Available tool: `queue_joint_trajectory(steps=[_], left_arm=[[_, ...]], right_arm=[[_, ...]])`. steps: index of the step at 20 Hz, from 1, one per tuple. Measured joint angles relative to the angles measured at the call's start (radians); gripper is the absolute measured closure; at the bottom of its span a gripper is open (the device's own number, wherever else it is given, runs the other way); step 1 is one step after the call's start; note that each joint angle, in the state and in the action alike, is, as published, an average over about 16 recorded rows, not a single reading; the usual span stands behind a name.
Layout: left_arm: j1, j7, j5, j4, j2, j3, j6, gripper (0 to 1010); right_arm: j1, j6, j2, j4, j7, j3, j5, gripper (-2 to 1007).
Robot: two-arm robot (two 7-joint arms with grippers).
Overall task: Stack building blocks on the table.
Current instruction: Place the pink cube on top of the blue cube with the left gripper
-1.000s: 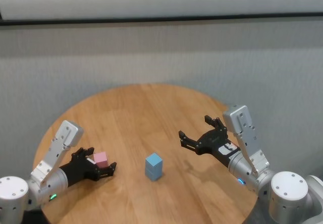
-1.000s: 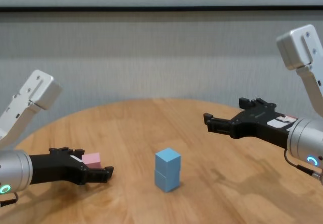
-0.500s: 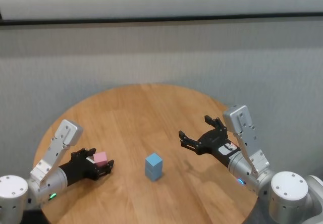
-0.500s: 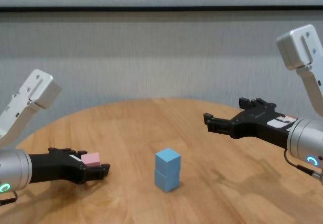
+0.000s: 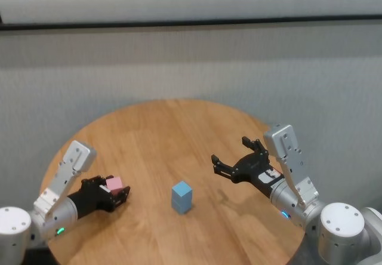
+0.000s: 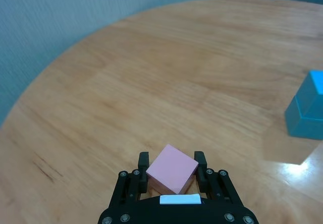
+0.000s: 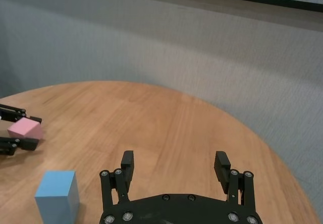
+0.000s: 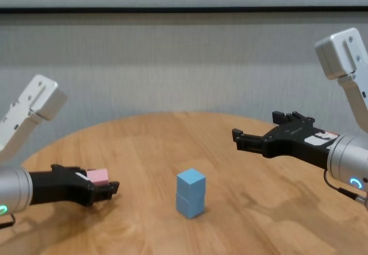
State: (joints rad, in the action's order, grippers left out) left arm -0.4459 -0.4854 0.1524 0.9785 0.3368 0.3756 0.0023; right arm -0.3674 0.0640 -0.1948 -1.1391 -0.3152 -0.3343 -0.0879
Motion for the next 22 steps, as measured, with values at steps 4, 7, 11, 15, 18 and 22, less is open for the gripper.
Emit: queue_joint_trajectory(steps=[4,7,11,15,18,22], left_arm=[[0.019,-0.001,-0.005,0.074,0.023,0.002,0.021,444],[0.033,-0.005,-0.01,0.143,0.044,0.006,0.041,447],[0.05,-0.014,-0.016,0.243,0.072,0.016,0.07,447],[0.059,-0.032,-0.017,0.323,0.091,0.034,0.089,447],[0.058,-0.054,-0.013,0.361,0.098,0.052,0.093,447],[0.045,-0.092,-0.004,0.378,0.1,0.08,0.077,447]], right_arm=[[0.0,0.0,0.0,0.0,0.0,0.0,0.0,2],[0.0,0.0,0.0,0.0,0.0,0.0,0.0,2],[0.0,0.0,0.0,0.0,0.0,0.0,0.0,2],[0.0,0.0,0.0,0.0,0.0,0.0,0.0,2],[0.0,0.0,0.0,0.0,0.0,0.0,0.0,2],[0.0,0.0,0.0,0.0,0.0,0.0,0.0,2]])
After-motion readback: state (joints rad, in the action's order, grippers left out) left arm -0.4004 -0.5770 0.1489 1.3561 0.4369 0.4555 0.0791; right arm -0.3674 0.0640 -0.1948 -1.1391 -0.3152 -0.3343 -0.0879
